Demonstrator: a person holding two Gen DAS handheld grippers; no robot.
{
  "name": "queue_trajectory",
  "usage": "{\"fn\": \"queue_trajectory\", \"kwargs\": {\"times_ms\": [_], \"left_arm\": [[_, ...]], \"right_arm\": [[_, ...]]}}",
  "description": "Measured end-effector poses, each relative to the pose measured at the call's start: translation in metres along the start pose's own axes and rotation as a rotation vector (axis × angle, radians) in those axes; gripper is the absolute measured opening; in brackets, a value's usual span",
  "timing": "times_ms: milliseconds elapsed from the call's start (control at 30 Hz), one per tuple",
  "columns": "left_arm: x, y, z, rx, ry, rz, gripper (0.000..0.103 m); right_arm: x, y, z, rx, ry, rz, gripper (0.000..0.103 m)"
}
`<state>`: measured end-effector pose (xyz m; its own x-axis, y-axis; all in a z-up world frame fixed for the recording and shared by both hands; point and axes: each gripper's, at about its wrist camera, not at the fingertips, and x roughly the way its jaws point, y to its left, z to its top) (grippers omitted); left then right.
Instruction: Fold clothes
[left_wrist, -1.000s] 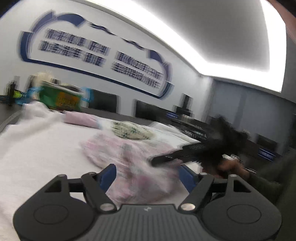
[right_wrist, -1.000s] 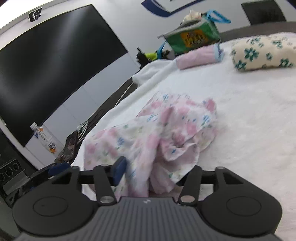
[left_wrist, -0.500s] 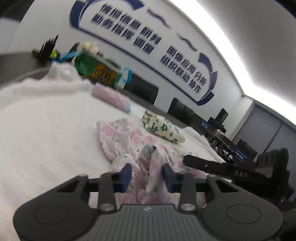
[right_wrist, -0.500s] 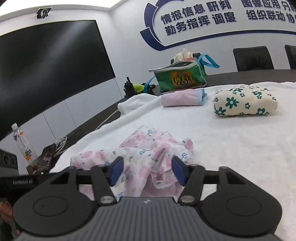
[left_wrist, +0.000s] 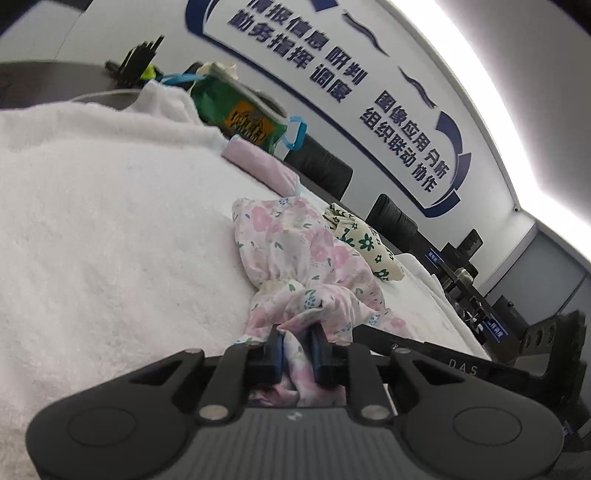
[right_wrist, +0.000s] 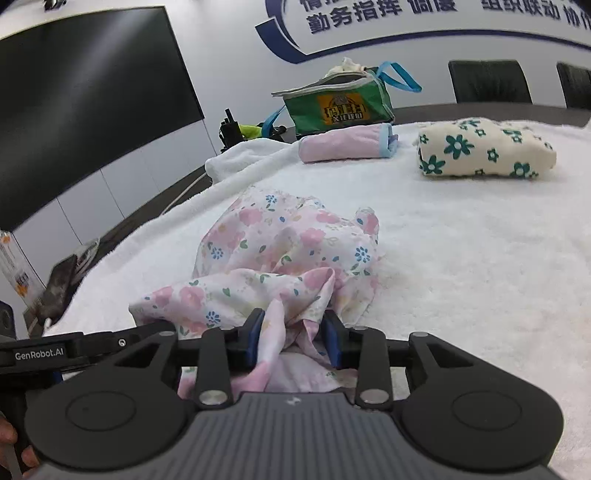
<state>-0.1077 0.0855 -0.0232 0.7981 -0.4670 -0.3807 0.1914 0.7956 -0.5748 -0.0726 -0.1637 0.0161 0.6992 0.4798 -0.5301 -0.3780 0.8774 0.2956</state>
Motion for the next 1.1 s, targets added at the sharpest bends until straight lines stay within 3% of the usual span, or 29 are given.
{"fn": "queue_trajectory", "kwargs": {"times_ms": [1100], "left_arm": [[0.002, -0.0001, 0.0045, 0.032, 0.014, 0.0, 0.015]], "right_arm": [[0.0013, 0.0016, -0.0008, -0.018, -0.002, 0.007, 0.041]]}}
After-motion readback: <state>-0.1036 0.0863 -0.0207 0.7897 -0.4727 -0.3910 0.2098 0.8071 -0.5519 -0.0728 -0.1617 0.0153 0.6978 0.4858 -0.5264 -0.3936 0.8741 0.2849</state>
